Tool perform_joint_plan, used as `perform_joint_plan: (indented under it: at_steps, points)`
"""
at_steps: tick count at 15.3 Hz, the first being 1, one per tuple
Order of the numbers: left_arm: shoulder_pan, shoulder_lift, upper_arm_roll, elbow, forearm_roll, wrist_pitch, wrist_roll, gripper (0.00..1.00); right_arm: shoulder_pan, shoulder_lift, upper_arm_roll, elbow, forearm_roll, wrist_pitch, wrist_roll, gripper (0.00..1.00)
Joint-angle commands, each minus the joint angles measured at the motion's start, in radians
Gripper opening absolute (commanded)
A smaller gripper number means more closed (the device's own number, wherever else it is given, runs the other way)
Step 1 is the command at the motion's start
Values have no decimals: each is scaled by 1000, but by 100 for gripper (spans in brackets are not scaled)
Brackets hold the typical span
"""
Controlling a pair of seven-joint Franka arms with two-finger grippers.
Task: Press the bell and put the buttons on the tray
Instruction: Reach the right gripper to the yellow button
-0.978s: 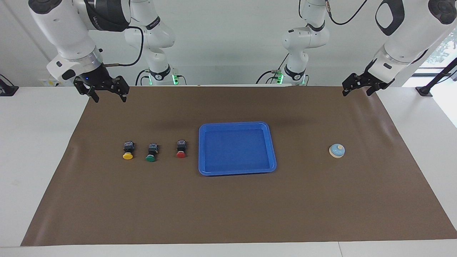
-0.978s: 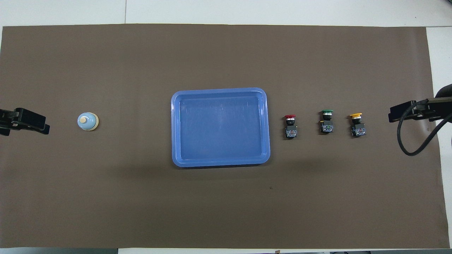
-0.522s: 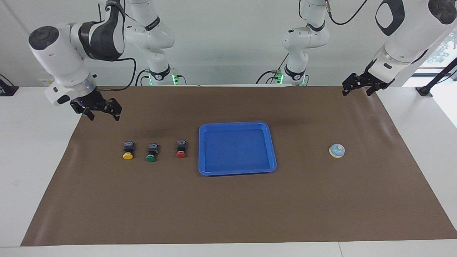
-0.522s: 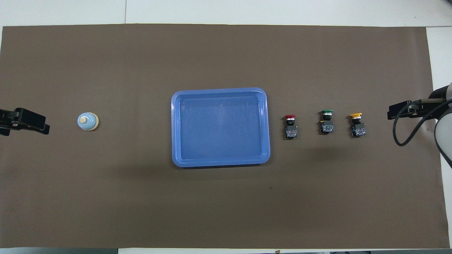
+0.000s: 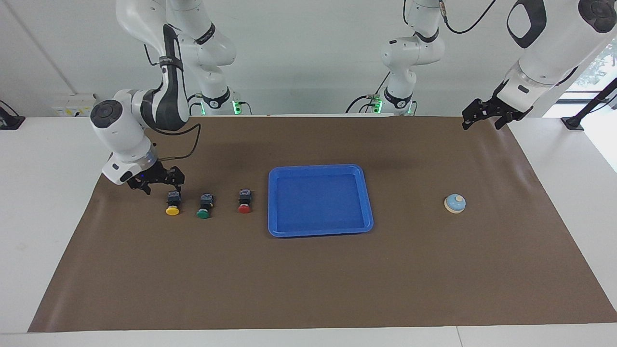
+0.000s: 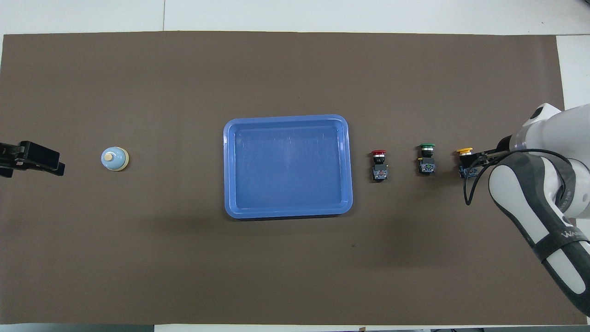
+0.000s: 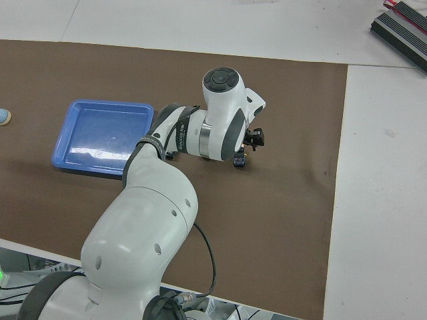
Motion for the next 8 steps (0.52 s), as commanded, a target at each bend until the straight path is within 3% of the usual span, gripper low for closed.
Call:
perform_joint_plan:
  at_steps: [1,7,8]
  points:
    - [-9,-4,7,10,9,-16,0,100,-7,32,3,-18,19,44,-52,100]
    - [-9,-4,7,10,9,-16,1,100,-16,100,2,-18,62,71,-47,100]
    - [-7,-4,7,10,9,-16,0,100,-16,104,2,-18,77,71,-40,94]
